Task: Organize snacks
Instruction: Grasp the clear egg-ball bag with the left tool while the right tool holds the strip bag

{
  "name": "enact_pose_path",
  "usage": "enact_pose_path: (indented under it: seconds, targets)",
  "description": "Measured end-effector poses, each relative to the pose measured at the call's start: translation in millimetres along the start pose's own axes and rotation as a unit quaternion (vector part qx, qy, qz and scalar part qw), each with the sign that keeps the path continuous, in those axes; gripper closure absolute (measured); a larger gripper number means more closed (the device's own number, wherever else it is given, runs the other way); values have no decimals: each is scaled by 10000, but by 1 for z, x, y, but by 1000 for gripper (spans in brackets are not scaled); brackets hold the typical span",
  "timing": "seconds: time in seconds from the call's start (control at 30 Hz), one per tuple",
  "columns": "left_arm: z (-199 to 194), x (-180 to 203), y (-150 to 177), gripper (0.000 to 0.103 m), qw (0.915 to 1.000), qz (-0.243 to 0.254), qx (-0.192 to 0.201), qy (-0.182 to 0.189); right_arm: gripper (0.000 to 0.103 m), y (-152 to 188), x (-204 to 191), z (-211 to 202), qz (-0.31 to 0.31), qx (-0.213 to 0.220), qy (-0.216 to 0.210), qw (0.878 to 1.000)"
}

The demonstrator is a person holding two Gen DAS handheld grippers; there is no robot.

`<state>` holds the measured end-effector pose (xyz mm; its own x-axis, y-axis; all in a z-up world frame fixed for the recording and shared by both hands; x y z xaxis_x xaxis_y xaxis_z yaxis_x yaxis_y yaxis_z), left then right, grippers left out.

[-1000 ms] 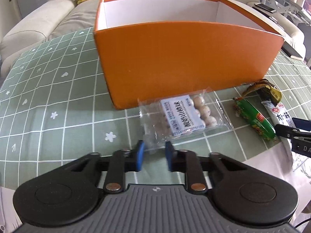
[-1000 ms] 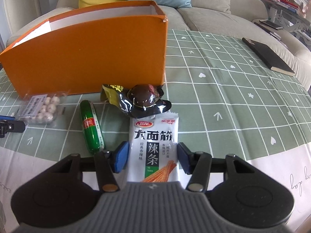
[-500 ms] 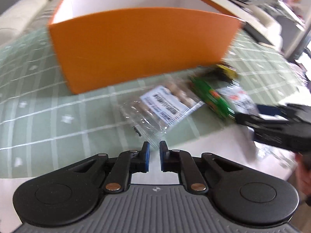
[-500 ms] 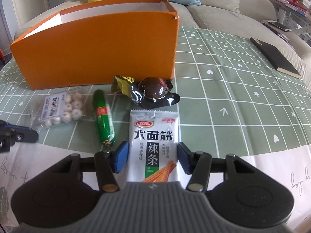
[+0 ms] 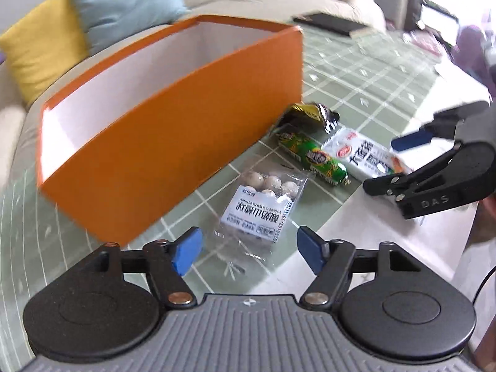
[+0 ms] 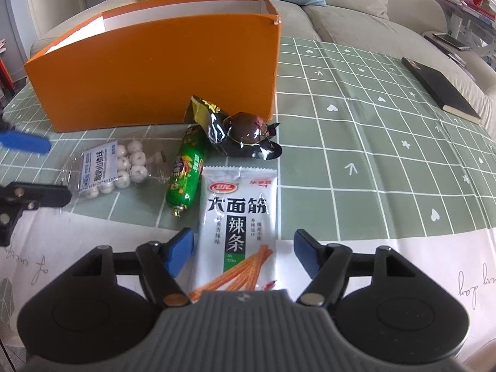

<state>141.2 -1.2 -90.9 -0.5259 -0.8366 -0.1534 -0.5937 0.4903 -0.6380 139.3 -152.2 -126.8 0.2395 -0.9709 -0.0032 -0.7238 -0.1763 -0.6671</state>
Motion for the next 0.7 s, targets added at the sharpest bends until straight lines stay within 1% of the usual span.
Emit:
enact_pose_path:
  seconds: [0.07, 0.17, 0.27, 0.33, 0.47, 0.6, 0.7]
  targets:
    - [11, -1, -4, 20, 9998, 150, -121, 54, 34, 0, 0, 1, -26, -29, -2, 10000]
    - [24, 0, -5, 20, 9991, 253, -277, 182, 30, -1, -1, 4, -32, -41, -45, 10000]
    - [35, 1, -5, 19, 9984, 343, -354, 271, 29, -2, -1, 6, -17, -26, -39, 10000]
    - [40, 1, -6, 19, 9982, 319, -390, 327, 28, -2, -2, 6, -14, -4, -45, 10000]
    - [47, -3, -9, 18, 9980, 78, -431, 447, 27, -1, -3, 6, -66, 84, -98, 9999]
    - [50, -7, -8, 18, 9968, -384, -432, 561, 25, 1, -5, 7, -78, 216, -130, 9997]
    - [50, -4, -7, 20, 9975, -469, -315, 436, 25, 2, -5, 7, -86, 298, -134, 9994]
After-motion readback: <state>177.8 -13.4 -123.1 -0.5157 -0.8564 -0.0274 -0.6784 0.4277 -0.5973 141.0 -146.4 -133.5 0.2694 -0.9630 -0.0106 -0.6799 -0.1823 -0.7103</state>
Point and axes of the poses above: each gripper's, at about its wrist camera, not at the fingertips, and z roughly the way its jaws point, x to its right, y to its underside, the point moved 4 cm from there along z, roughly the way its jaws point, and after that the axes turned 6 degrees about x, right-handed, at the moved point
